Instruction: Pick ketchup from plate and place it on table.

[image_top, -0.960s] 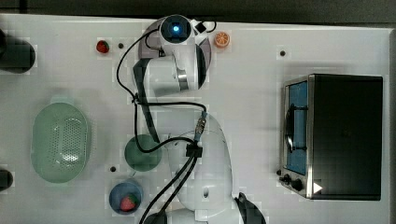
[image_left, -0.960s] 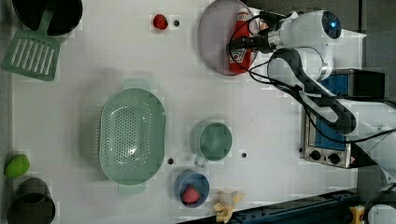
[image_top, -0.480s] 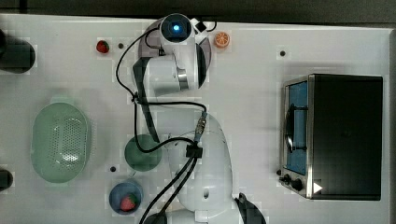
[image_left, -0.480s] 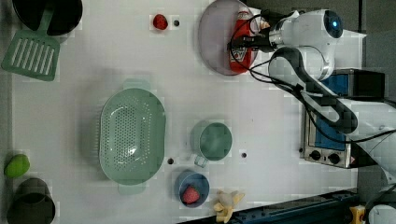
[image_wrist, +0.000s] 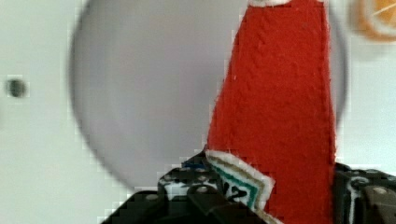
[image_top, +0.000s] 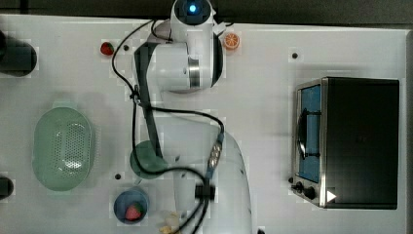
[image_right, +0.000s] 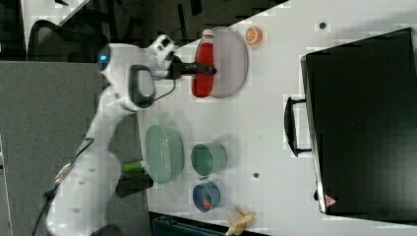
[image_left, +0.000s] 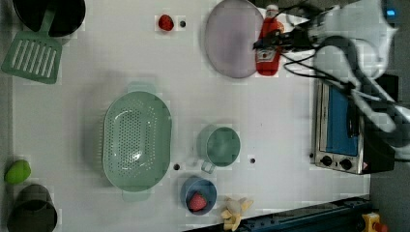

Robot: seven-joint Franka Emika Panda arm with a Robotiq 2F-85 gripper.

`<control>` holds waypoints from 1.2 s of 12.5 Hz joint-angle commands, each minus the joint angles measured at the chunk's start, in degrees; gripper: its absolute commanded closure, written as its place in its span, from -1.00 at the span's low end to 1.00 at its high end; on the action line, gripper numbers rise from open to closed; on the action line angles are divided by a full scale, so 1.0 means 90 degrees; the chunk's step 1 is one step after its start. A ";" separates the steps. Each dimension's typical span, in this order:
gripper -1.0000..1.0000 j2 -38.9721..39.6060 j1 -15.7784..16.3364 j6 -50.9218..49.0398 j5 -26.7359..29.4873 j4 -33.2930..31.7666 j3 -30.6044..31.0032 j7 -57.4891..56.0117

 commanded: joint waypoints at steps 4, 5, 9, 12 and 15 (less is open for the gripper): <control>-0.18 -0.2282 -0.0608 -0.0594 0.0018 -0.0885 0.0056 -0.0189; -0.18 -0.2632 -0.0692 -0.0582 0.0020 -0.1316 0.0052 -0.0194; -0.18 -0.3865 -0.0908 -0.0545 0.0039 -0.3043 -0.0004 -0.0185; -0.18 -0.4332 -0.0912 -0.0263 0.0051 -0.3999 -0.0148 -0.0178; -0.18 -0.4362 -0.0912 0.0606 0.0080 -0.4829 -0.0225 -0.0177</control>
